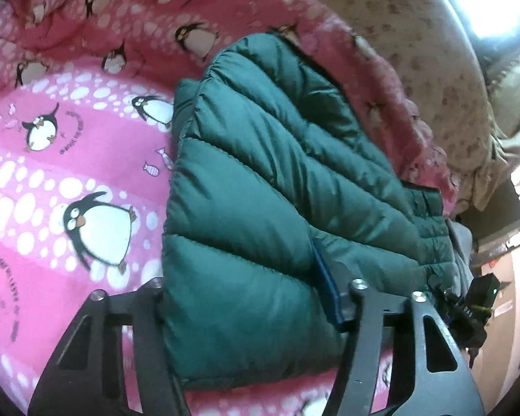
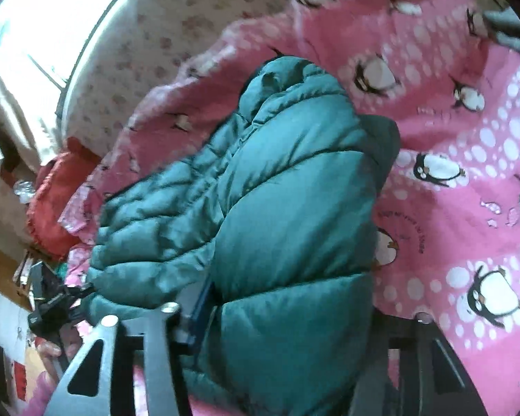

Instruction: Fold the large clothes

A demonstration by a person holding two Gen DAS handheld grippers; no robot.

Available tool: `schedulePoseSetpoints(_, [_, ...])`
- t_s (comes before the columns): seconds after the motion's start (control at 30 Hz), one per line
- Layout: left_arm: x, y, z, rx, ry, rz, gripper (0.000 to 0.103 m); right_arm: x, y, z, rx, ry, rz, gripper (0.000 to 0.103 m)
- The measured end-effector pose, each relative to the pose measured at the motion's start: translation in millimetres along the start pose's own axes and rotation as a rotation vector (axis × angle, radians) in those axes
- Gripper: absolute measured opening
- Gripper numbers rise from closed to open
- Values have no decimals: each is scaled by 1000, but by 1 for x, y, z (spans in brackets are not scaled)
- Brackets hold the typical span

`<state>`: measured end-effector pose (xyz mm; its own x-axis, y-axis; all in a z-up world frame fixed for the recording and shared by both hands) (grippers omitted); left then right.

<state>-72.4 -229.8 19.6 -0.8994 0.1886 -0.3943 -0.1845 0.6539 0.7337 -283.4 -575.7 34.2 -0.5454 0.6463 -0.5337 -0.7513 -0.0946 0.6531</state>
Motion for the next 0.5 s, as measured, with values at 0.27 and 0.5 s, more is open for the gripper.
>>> schedulePoseSetpoints(0.27, [48, 65, -6, 66, -73, 47, 53, 37, 64, 31, -91, 32, 7, 46])
schedulePoseSetpoints(0.5, [95, 80, 18, 16, -76, 81, 60, 96, 95, 13, -142, -58, 47, 50])
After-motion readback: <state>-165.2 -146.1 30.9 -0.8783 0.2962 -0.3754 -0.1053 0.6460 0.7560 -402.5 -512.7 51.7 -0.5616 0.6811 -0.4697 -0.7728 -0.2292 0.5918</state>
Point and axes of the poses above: each gripper's, at about its wrist camera, not at the fingertips, and y roughly against the way its jaws point, z to its left, x to its underside, the point moved 6 cm from there along -y, roughly the way its jaws point
